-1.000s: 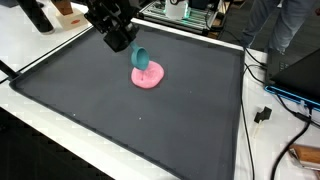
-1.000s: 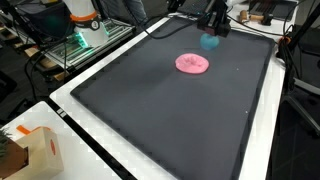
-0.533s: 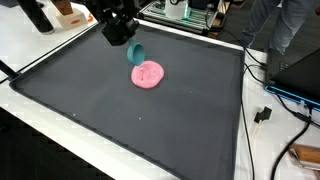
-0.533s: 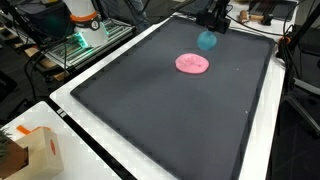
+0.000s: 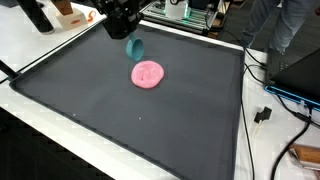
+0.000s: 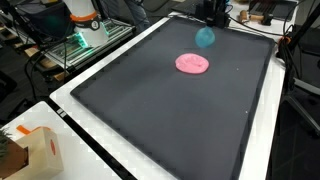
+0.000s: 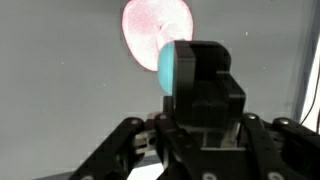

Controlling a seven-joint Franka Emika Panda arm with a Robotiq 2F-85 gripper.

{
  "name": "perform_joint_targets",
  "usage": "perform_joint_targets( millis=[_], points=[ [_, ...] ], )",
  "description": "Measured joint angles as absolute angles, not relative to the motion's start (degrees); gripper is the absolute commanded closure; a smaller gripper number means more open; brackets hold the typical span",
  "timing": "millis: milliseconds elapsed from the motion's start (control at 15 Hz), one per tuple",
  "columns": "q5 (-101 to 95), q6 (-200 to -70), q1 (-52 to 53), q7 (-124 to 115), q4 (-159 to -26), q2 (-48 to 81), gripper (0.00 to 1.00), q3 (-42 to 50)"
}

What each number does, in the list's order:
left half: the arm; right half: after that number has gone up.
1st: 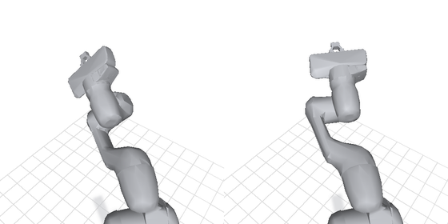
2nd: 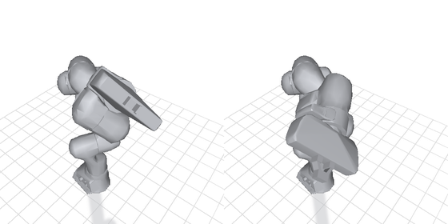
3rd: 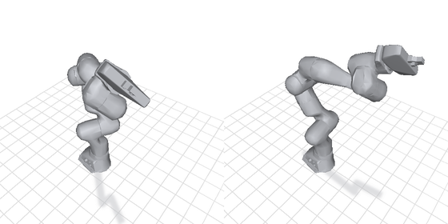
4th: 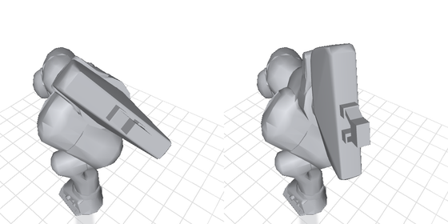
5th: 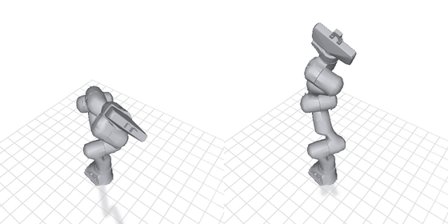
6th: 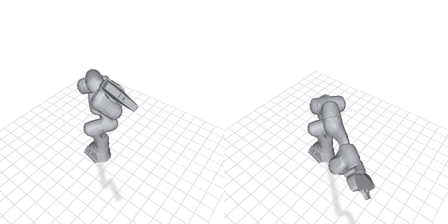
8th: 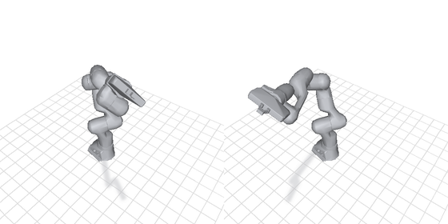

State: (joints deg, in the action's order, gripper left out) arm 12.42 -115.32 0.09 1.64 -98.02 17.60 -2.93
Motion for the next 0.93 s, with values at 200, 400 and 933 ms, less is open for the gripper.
perform_joint_targets(
  millis=[200, 400, 933],
  points=[
    [11.84, -115.19, 0.44, 0.78, -98.03, 17.18, 0.75, -2.93],
    [11.82, -115.05, 0.60, 0.65, -98.03, 16.97, 0.50, -2.95],
    [11.83, -115.07, 0.59, 0.65, -97.88, 17.13, 0.50, -2.95]
  ],
)
